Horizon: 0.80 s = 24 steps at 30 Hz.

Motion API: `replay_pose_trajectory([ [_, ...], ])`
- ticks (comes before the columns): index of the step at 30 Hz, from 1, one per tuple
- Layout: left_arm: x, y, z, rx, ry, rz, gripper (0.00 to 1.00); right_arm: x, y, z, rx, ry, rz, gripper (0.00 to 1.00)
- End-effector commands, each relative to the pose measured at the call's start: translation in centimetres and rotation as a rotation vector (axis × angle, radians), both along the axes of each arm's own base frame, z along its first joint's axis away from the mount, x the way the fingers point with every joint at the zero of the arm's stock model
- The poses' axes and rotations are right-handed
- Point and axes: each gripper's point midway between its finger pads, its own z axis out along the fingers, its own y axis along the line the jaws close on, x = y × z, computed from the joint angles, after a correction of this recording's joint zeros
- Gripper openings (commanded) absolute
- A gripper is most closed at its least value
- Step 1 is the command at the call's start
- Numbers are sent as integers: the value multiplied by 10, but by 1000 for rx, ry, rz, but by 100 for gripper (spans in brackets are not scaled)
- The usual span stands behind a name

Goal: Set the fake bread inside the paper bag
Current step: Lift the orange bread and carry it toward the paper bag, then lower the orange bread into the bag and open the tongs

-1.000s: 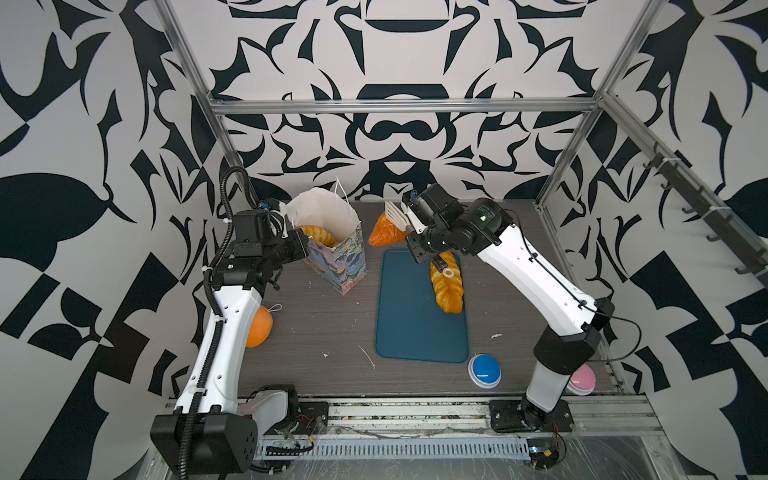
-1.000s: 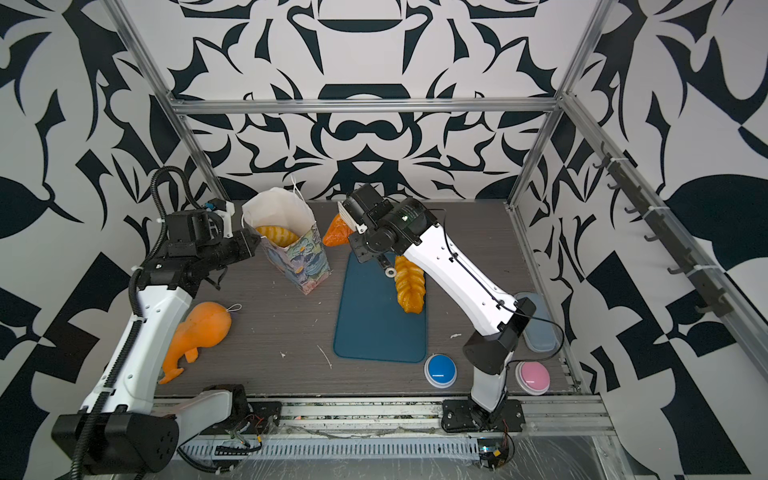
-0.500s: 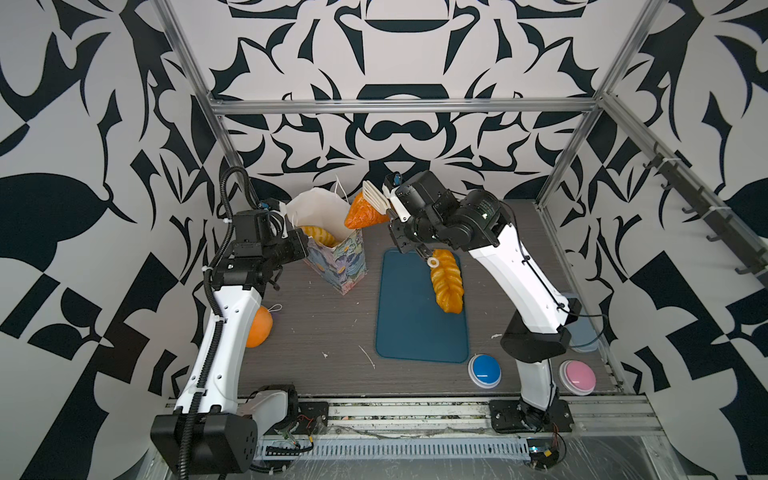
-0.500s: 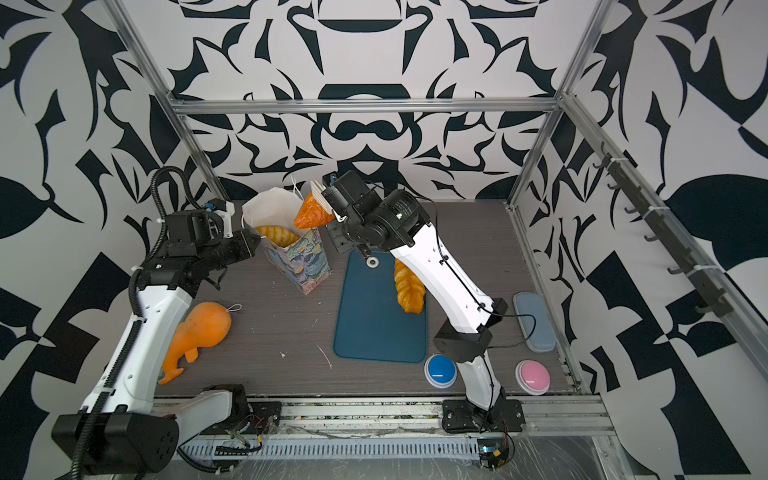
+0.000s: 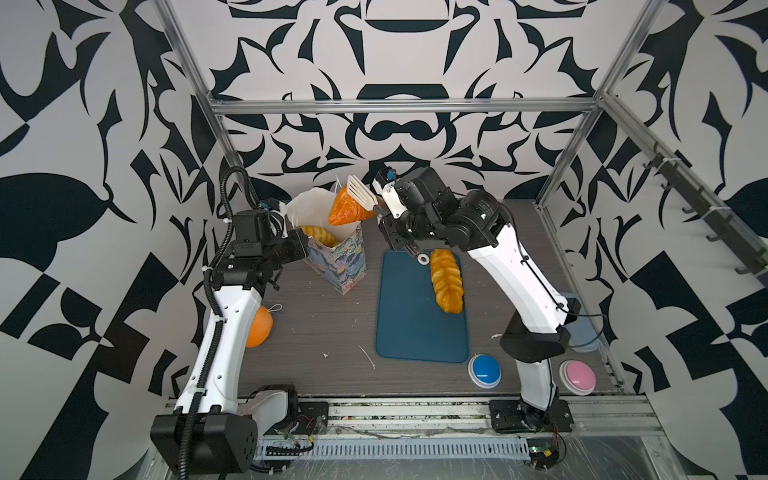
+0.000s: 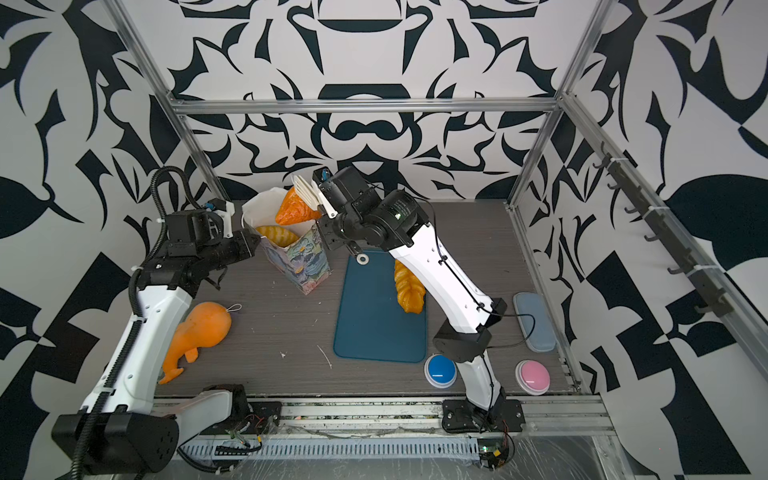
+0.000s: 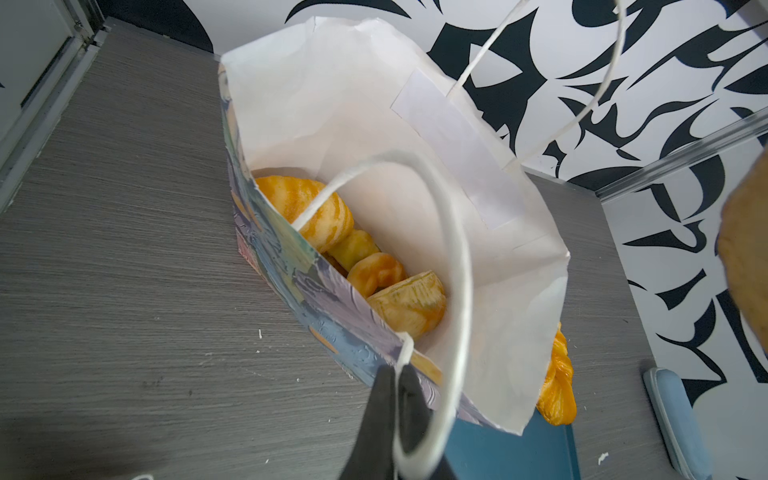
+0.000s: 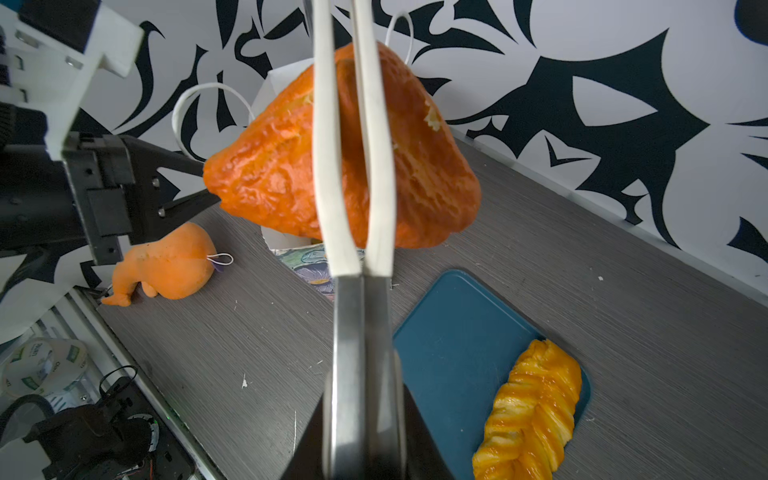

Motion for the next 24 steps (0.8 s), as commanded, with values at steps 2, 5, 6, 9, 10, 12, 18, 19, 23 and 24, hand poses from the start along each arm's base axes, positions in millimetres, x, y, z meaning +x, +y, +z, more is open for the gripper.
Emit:
replay_pose_trajectory([
  [2, -3, 0, -4, -2, 17, 0, 0, 5, 27, 29, 139, -81, 60, 24],
  [5, -2, 1, -5, -3, 17, 1, 0, 3, 37, 31, 172, -73, 95, 24],
  [6, -2, 1, -6, -2, 21, 1, 0, 3, 40, 32, 183, -72, 105, 24],
  [9, -2, 1, -5, -1, 19, 4, 0, 4, 47, 33, 204, -71, 124, 24],
  [10, -2, 1, -6, -1, 21, 3, 0, 3, 49, 33, 209, -69, 128, 24],
  [12, -2, 2, -6, 0, 21, 6, 0, 5, 52, 30, 214, -63, 134, 24],
  [18, -2, 2, -6, 0, 21, 6, 0, 19, 55, 16, 209, -34, 115, 24],
  [19, -2, 2, -6, 2, 19, 5, 0, 22, 55, 16, 213, -32, 113, 24],
  [23, -2, 2, -5, 3, 18, 7, 0, 34, 55, -3, 212, 16, 103, 24],
  [24, -2, 2, -6, 3, 20, 7, 0, 36, 55, -6, 209, 24, 102, 24],
])
